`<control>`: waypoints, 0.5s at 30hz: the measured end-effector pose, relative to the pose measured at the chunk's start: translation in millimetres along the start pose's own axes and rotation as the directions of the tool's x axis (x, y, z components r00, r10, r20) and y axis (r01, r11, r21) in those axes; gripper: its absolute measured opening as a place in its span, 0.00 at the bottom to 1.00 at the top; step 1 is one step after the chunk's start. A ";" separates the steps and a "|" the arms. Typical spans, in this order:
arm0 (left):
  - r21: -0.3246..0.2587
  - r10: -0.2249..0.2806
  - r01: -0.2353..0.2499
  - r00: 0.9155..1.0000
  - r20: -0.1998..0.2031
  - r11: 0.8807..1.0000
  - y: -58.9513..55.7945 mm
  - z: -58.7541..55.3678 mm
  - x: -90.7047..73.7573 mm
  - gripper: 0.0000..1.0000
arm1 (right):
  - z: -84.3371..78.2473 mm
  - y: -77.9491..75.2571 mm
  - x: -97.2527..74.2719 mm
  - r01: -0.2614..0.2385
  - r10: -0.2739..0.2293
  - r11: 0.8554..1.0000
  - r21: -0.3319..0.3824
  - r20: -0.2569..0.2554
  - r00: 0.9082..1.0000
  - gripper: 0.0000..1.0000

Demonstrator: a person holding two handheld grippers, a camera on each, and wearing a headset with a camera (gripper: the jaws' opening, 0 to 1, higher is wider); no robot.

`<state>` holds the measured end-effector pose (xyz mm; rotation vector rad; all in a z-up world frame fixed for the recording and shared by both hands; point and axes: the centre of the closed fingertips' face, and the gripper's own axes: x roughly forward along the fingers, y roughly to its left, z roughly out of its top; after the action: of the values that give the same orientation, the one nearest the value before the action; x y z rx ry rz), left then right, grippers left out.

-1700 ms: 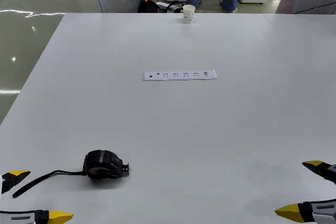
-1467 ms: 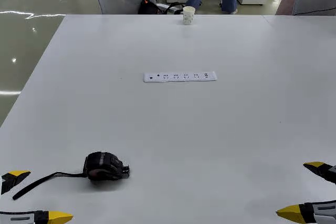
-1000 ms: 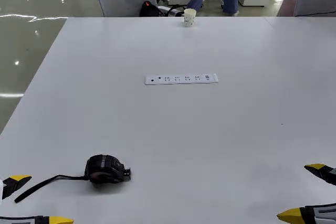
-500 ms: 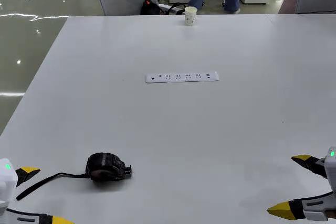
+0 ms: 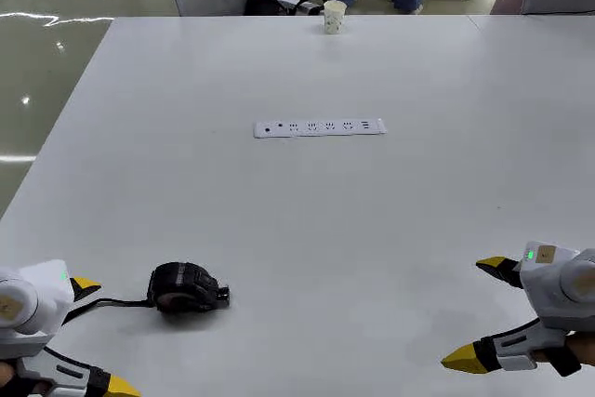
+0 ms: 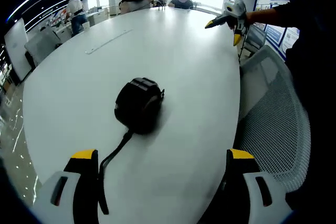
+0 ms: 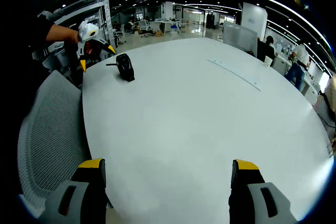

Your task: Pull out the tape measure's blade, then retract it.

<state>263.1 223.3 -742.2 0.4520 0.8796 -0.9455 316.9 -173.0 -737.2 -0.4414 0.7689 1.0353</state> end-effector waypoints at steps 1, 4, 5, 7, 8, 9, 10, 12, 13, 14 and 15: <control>0.007 -0.003 0.003 1.000 -0.005 1.000 1.4 0.5 0.6 0.99 | 3.0 2.1 1.4 -0.008 0.008 1.000 0.006 0.005 1.000 0.99; 0.020 -0.017 0.018 1.000 -0.014 1.000 2.3 2.8 1.3 0.99 | 10.1 5.3 8.5 -0.021 0.021 1.000 -0.002 0.009 1.000 0.99; 0.022 -0.023 0.023 1.000 -0.018 0.999 3.1 3.5 1.7 0.99 | 11.0 5.3 10.7 -0.025 0.025 1.000 -0.006 0.006 1.000 0.99; 0.038 -0.034 0.035 0.999 -0.031 0.999 2.8 5.1 2.2 0.99 | 14.5 4.7 15.0 -0.020 0.020 0.999 -0.031 0.002 1.000 0.99; 0.049 -0.035 0.037 0.999 -0.037 0.998 2.4 5.3 2.6 0.99 | 16.4 4.5 16.6 -0.020 0.020 0.999 -0.044 0.004 1.000 0.99; 0.061 -0.039 0.042 0.998 -0.049 0.997 4.6 5.7 3.2 0.99 | 18.5 5.6 18.7 -0.026 0.027 0.998 -0.050 0.005 1.000 0.99; 0.067 -0.041 0.044 0.998 -0.056 0.997 4.2 6.2 3.1 0.99 | 19.5 5.6 20.0 -0.031 0.031 0.998 -0.054 0.003 1.000 0.99; 0.087 -0.045 0.052 0.996 -0.071 0.995 6.5 8.0 3.4 0.99 | 22.3 4.0 23.2 -0.031 0.031 0.997 -0.072 0.007 0.999 0.99; 0.095 -0.047 0.054 0.996 -0.079 0.994 8.6 8.8 3.7 0.99 | 23.1 2.9 24.7 -0.025 0.026 0.996 -0.082 0.006 1.000 0.99; 0.105 -0.048 0.057 0.995 -0.087 0.993 9.1 9.9 3.5 0.99 | 22.9 0.6 26.7 -0.019 0.020 0.995 -0.095 0.002 1.000 0.99; 0.111 -0.050 0.060 0.995 -0.088 0.992 10.6 11.6 3.7 0.99 | 22.4 -0.2 28.1 -0.020 0.020 0.995 -0.099 0.000 1.000 0.99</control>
<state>278.3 219.2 -738.7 0.5711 0.9228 -1.0364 333.2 -141.5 -743.3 -0.5191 0.7247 1.0952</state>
